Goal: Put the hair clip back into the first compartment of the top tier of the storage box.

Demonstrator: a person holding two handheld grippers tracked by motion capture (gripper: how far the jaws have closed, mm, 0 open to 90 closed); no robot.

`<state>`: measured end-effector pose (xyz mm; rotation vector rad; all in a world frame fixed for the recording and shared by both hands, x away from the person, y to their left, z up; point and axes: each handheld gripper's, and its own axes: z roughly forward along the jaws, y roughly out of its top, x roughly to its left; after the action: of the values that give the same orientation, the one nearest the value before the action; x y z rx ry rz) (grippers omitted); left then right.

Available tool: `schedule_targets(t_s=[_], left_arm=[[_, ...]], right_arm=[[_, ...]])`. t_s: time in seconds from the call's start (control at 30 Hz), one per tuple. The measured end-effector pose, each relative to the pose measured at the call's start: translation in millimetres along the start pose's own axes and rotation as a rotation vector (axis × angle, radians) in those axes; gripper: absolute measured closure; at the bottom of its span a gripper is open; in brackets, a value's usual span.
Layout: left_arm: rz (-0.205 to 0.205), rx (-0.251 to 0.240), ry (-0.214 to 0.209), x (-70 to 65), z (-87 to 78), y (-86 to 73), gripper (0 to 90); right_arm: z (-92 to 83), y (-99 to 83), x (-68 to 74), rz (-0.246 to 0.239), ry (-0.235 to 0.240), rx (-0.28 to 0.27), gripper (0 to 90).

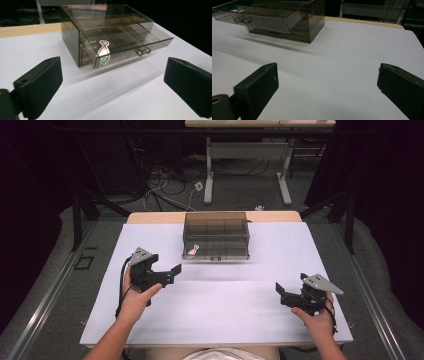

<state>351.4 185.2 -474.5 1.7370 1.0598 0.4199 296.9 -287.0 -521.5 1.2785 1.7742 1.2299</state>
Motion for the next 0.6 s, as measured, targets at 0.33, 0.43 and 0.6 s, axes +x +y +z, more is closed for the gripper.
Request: schedule_targets(t_s=[0.33,0.43,0.6], left_arm=[[-0.028,-0.028,0.012,3.9,-15.5,-16.3,0.4],[-0.039,-0.030,0.020,7.3,-19.3,-21.8,0.4],[-0.022,-0.041,0.047,12.2,-26.5,-31.0,0.4]], right_arm=[[0.2,-0.2,0.1,-0.004,-0.001,0.001,3.2],[0.2,-0.4,0.0,-0.004,0.000,0.002,3.2],[-0.1,-0.3,0.0,-0.003,0.001,0.003,3.2]])
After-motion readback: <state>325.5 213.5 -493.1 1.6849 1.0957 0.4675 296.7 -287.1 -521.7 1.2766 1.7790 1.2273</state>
